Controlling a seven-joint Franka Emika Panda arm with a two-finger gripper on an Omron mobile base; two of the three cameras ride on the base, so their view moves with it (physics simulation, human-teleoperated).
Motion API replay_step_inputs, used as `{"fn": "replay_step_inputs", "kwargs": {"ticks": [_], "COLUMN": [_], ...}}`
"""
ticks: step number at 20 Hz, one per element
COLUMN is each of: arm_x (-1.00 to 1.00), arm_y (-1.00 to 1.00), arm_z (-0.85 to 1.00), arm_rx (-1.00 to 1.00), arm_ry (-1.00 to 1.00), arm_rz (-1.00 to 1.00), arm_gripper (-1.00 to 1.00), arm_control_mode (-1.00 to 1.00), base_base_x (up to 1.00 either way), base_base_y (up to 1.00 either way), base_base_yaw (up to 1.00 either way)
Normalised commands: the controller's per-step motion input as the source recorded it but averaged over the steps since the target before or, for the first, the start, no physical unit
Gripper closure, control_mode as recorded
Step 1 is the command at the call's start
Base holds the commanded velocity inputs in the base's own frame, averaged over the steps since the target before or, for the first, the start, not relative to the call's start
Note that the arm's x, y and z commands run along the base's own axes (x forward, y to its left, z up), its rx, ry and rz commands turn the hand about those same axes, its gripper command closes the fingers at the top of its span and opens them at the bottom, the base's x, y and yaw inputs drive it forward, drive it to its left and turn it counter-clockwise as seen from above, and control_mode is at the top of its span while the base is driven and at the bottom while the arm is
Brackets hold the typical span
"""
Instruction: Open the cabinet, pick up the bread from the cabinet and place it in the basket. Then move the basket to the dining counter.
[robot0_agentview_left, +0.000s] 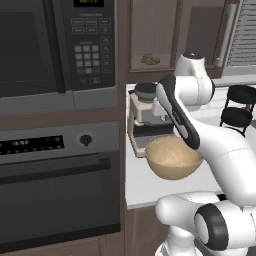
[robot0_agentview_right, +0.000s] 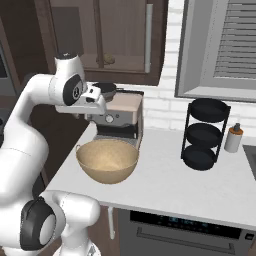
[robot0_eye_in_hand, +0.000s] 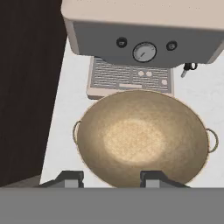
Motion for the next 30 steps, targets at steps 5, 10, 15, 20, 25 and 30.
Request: {"fn": "replay_step_inputs", "kwargs": {"ticks": [5, 10, 15, 20, 25, 30], "arm_x": [0.01, 0.00, -0.07, -0.05, -0.06, 0.10], "arm_y": [-0.06, -0.72, -0.64, -0.63, -0.58, -0.49], "arm_z": [-0.01, 0.37, 0.99, 1.00, 0.96, 0.49], "arm_rx": [-0.01, -0.02, -0.01, 0.00, 0.05, 0.01], "arm_ry": [-0.01, -0.10, -0.15, -0.20, -0.25, -0.15], "arm_rz": [-0.06, -0.24, -0.27, -0.32, -0.18, 0.04], "arm_gripper": [-1.00, -1.00, -1.00, -1.00, -1.00, -1.00], "arm_control_mode": [-1.00, -1.00, -1.00, -1.00, -1.00, -1.00], "base_base_x": [0.00, 0.00, 0.00, 0.00, 0.00, 0.00], "base_base_y": [0.00, 0.00, 0.00, 0.00, 0.00, 0.00], "base_base_yaw": [0.00, 0.00, 0.00, 0.00, 0.00, 0.00]}}
